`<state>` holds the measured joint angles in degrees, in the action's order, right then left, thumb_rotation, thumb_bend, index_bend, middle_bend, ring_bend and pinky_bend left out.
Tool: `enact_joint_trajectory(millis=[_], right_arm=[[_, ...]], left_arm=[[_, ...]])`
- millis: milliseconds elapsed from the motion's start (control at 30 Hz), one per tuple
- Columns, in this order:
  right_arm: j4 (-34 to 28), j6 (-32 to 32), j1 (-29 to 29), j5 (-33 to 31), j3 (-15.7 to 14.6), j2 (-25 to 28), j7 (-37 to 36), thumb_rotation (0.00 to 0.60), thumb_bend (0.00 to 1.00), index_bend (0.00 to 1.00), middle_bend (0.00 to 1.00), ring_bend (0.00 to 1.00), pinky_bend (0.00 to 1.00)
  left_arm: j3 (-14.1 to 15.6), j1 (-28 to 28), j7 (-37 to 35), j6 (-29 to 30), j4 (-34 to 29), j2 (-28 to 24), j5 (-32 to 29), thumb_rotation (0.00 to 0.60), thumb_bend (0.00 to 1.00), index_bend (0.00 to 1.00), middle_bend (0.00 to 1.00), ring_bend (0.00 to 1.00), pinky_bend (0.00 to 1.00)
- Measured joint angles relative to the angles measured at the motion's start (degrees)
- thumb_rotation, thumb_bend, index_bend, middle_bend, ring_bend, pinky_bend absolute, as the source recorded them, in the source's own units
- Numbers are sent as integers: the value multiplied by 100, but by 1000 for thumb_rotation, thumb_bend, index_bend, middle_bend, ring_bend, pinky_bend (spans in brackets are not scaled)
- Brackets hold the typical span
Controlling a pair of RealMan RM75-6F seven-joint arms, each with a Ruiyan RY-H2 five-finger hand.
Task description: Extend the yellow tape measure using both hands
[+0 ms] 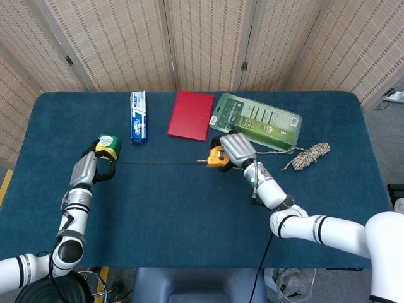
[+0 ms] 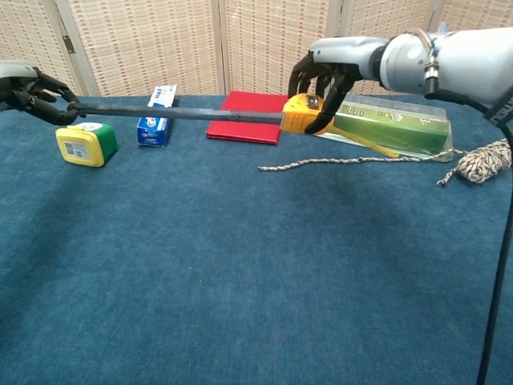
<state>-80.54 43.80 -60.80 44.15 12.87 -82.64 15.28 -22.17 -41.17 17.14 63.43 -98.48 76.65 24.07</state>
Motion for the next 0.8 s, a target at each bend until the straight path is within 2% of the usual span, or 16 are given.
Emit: enact_joint_trajectory(millis=[333, 800], right_arm=[[-134, 19, 392, 352, -140, 388, -307, 600, 212, 587, 528, 452, 182], [-192, 1, 585, 596, -131, 622, -434, 600, 212, 589, 528, 453, 182]], left_arm=[[62, 82, -97, -144, 58, -207, 0, 600, 550, 546, 24, 0, 6], [136, 89, -136, -304, 115, -376, -176, 600, 549, 546, 24, 0, 6]])
